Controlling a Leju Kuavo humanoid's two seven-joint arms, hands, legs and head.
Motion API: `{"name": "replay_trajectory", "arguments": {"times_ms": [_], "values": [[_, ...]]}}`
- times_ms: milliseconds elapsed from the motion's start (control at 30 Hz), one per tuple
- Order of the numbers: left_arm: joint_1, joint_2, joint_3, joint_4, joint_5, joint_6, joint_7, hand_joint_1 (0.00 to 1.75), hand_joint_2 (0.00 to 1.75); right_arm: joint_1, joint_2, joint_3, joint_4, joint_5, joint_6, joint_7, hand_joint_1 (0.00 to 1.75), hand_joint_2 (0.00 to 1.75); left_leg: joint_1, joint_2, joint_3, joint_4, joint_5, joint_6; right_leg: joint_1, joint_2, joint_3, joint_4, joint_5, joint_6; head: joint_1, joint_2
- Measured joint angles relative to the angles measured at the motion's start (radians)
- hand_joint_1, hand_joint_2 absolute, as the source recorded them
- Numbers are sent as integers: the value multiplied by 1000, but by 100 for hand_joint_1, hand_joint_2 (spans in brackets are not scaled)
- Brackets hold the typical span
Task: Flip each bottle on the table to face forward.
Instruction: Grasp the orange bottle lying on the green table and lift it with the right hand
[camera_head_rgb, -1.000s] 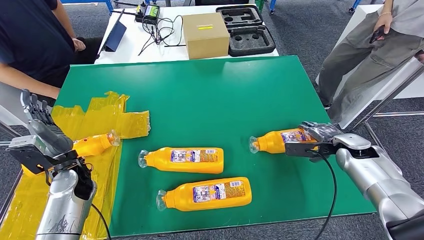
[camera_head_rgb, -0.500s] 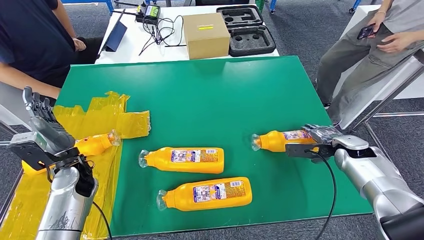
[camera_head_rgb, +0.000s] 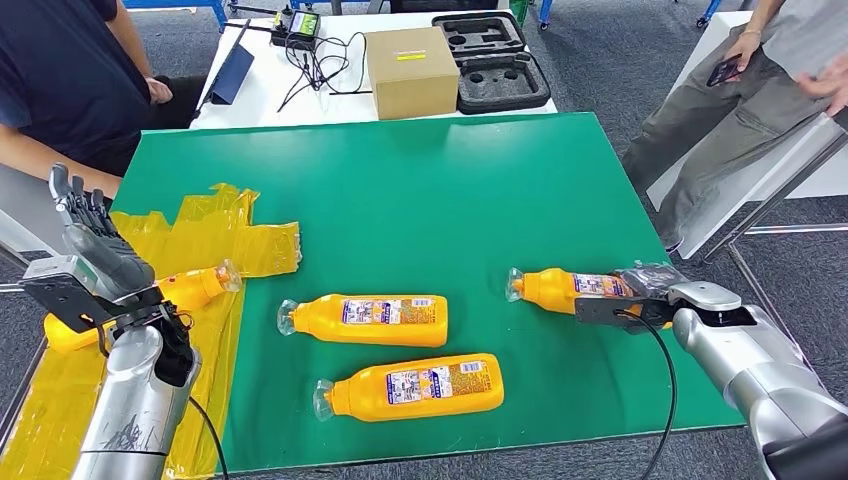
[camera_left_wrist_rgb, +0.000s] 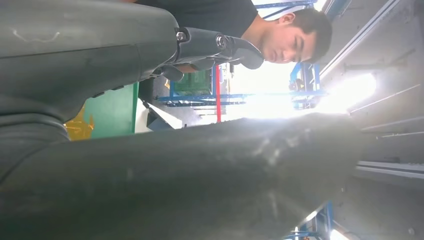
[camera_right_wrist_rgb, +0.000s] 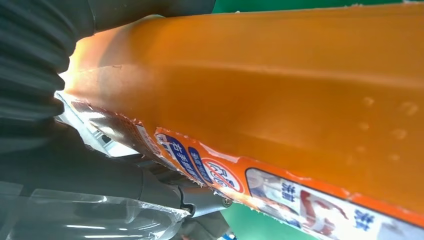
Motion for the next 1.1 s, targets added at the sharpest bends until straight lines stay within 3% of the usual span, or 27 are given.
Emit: {"name": "replay_trajectory", "arguments": {"times_ms": [300, 433, 600, 767, 967, 1100], "values": [[-4, -1, -1, 0, -2, -3, 4, 0, 0, 17, -16, -1, -12, 0, -41, 9, 175, 175, 0, -1, 1, 0, 0, 0, 0, 0, 1, 0, 0, 0, 0, 0], [18, 3, 0, -2, -12, -64, 59, 0, 175, 75, -52, -42, -116, -63, -113, 57, 175, 175, -1, -1, 0, 0, 0, 0, 0, -1, 1, 0, 0, 0, 0, 0], [82, 7, 6, -32, 63, -217, 176, 0, 175, 235, -116, -227, -455, -183, -145, 93, 175, 175, 0, -1, -3, 0, 0, 0, 0, -1, -1, 0, 0, 0, 0, 0], [114, 7, 9, -69, 104, -277, 213, 0, 175, 302, -132, -385, -698, -200, -130, 100, 175, 175, 0, -1, -6, 0, -1, 0, 0, -1, -4, 0, 0, 0, 0, 0], [122, 3, -5, -96, 257, -441, 303, 0, 175, 304, -86, -465, -841, -209, -165, 80, 175, 175, 0, 0, -6, 0, 0, 0, 0, -1, -4, 0, 0, 0, 0, 0], [121, -2, -31, -107, 311, -479, 332, 0, 175, 297, -32, -471, -892, -207, -176, 92, 175, 175, 0, -1, -5, 0, 0, 0, 0, -1, -4, 0, 0, 0, 0, 0]]}}
